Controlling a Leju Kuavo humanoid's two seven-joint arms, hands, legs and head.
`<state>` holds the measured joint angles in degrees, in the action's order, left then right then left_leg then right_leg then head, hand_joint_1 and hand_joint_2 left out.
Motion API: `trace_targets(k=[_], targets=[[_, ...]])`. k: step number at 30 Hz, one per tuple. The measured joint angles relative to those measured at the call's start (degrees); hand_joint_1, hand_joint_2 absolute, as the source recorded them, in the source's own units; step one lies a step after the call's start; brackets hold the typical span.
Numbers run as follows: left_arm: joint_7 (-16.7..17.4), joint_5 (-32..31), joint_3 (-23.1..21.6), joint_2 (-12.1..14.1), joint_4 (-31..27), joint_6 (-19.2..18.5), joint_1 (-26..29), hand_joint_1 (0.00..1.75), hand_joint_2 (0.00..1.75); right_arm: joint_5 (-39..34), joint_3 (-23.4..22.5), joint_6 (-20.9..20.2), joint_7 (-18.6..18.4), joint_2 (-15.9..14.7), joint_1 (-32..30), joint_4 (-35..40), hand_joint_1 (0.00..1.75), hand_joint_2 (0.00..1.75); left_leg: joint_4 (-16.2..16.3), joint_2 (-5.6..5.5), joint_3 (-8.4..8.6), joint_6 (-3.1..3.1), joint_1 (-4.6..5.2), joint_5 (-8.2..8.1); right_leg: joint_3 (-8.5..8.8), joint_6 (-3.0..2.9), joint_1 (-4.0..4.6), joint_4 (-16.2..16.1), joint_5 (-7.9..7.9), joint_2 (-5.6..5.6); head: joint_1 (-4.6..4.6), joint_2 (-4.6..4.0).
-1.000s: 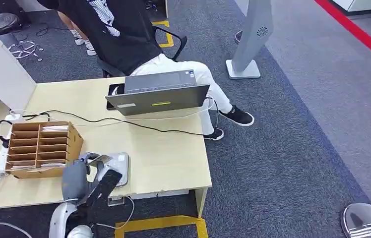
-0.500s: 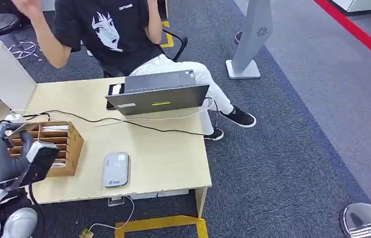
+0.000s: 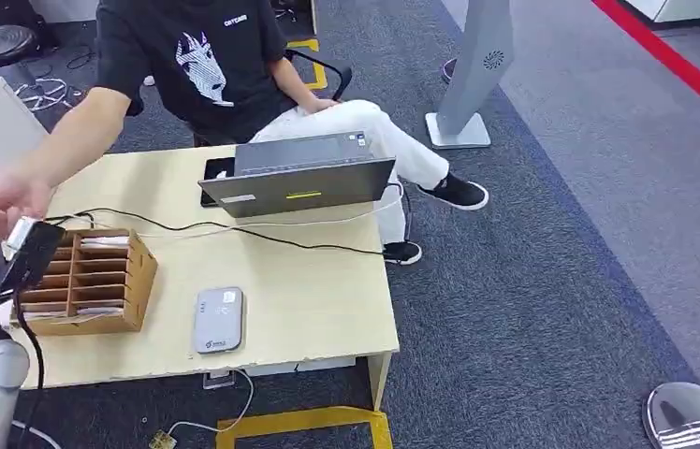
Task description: Pass the card to the sensor for recognition and then transmit it.
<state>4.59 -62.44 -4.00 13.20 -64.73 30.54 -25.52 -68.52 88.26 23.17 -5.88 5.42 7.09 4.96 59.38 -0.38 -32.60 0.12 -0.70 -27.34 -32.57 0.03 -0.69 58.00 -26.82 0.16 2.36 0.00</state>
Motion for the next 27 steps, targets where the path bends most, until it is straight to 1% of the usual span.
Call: trace_targets(k=[4,6,7,8,12,17,21,25,27], targets=[[-0.59,0.15,0.15,-0.07,4.15,0.87,-1.63,1.75,1.75,-0.15,0.0,0.24,0.31,-0.02,0.09,0.04,0.0,1.75,0.0,0.0,0.0,0.0,0.0,0.0,-0.01,0.0,0.0,0.0,0.0,0.0,-0.02,0.0],[-1.14,0.17,0.15,-0.13,5.11,1.24,-1.95,1.75,1.75,-0.15,0.0,0.26,0.31,-0.02,0.14,0.04,0.0,1.75,0.0,0.01,0.0,0.0,0.0,0.0,-0.02,0.0,0.0,0.0,0.0,0.02,0.0,0.0],[-1.35,0.17,0.15,-0.22,5.43,1.4,-2.06,0.47,1.75,-0.15,0.0,0.26,0.31,-0.02,0.15,0.04,0.0,1.75,0.0,0.04,0.0,0.0,0.0,0.0,-0.03,0.0,0.0,0.0,0.01,0.05,0.0,0.0],[-1.66,0.17,0.15,-0.33,5.59,1.57,-2.12,0.0,1.75,-0.15,0.0,0.26,0.31,-0.02,0.15,0.04,0.0,1.75,0.0,0.07,0.0,0.0,0.0,0.0,-0.04,0.0,0.0,0.0,0.01,0.08,0.0,0.0],[-2.95,0.59,0.15,-0.87,5.76,2.73,-2.13,0.0,1.75,-0.13,0.0,0.24,0.31,-0.02,0.16,0.04,0.0,1.75,0.0,0.09,-0.01,-0.01,0.0,-0.01,-0.06,0.0,0.0,0.0,0.01,0.09,0.0,0.0],[-4.09,2.97,0.15,-1.62,5.52,2.1,-1.88,0.0,1.75,-0.35,0.0,0.24,0.31,-0.02,0.17,0.04,0.0,1.75,0.0,0.09,-0.03,0.0,0.0,-0.01,-0.1,0.0,0.0,0.0,0.01,0.09,0.0,0.0],[-5.29,4.92,0.15,-2.25,3.25,1.48,-1.05,0.0,1.75,-0.59,0.0,0.24,0.31,-0.04,0.16,0.04,0.0,1.75,0.0,0.09,-0.03,0.0,0.0,0.0,-0.1,-0.01,0.0,0.0,0.02,0.09,0.0,0.0],[-5.55,5.55,0.13,-2.75,0.36,1.33,0.07,0.0,1.75,-0.85,0.0,0.24,0.28,-0.07,0.13,0.04,0.0,1.75,0.01,0.09,-0.03,0.0,0.0,0.0,-0.1,-0.01,0.0,0.0,0.02,0.09,0.0,0.0],[-6.36,6.47,0.13,-2.95,-1.33,1.2,0.78,0.0,1.75,-1.03,0.0,0.24,0.28,-0.07,0.11,0.04,0.0,1.75,0.01,0.09,-0.04,0.0,0.0,-0.01,-0.1,-0.01,0.0,0.0,0.02,0.09,0.02,0.0]])
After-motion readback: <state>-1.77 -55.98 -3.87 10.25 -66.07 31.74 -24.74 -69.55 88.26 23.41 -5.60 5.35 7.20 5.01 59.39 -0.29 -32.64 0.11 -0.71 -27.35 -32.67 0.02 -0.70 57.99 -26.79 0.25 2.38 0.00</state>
